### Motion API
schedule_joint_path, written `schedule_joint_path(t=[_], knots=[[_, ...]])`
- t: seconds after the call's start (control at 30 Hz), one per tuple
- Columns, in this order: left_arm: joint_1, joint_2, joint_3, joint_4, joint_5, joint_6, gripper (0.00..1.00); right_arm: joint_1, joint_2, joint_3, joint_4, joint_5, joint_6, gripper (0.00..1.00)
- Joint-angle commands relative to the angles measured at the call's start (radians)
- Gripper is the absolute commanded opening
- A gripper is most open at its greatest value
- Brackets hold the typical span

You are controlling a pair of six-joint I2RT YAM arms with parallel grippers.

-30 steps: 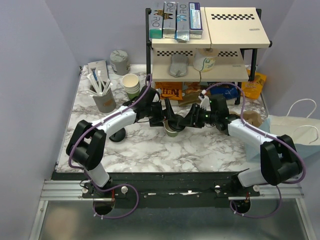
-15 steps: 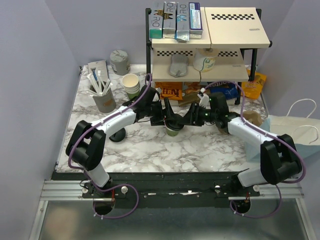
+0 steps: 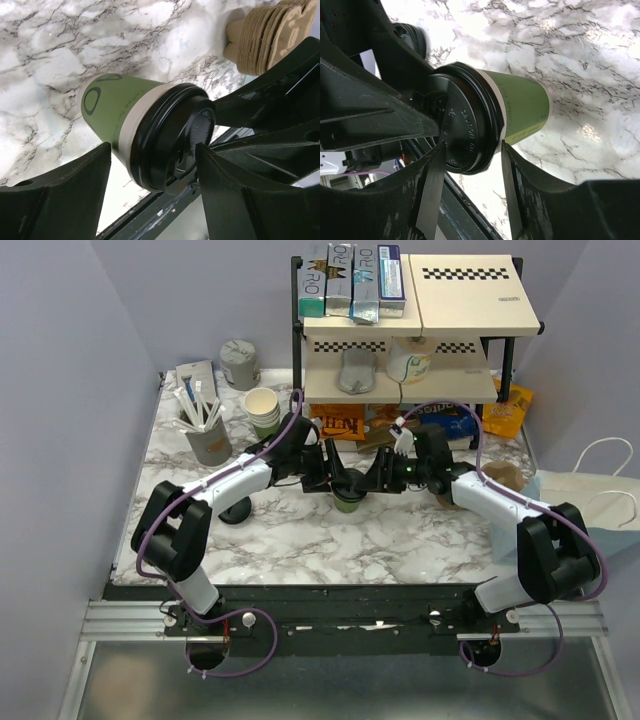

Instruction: Pack the takeout coffee

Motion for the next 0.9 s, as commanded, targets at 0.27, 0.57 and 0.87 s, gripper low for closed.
schedule_joint_path(t=[0.27, 0.57, 0.87], knots=[[-0.007, -0.067, -0.103, 0.125, -0.019, -0.05, 0.59, 0.015, -0.002, 0.004, -0.052, 0.096, -0.014, 0.57], [0.007, -0.05, -0.17, 0.229, 0.018, -0.093, 0.48, 0.015, 0.02, -0.023, -0.016, 0.087, 0.026, 0.54], [0.011, -0.052, -0.167, 0.156, -0.025, -0.05, 0.56, 0.015, 0.044, -0.094, -0.035, 0.197, 0.072, 0.39]])
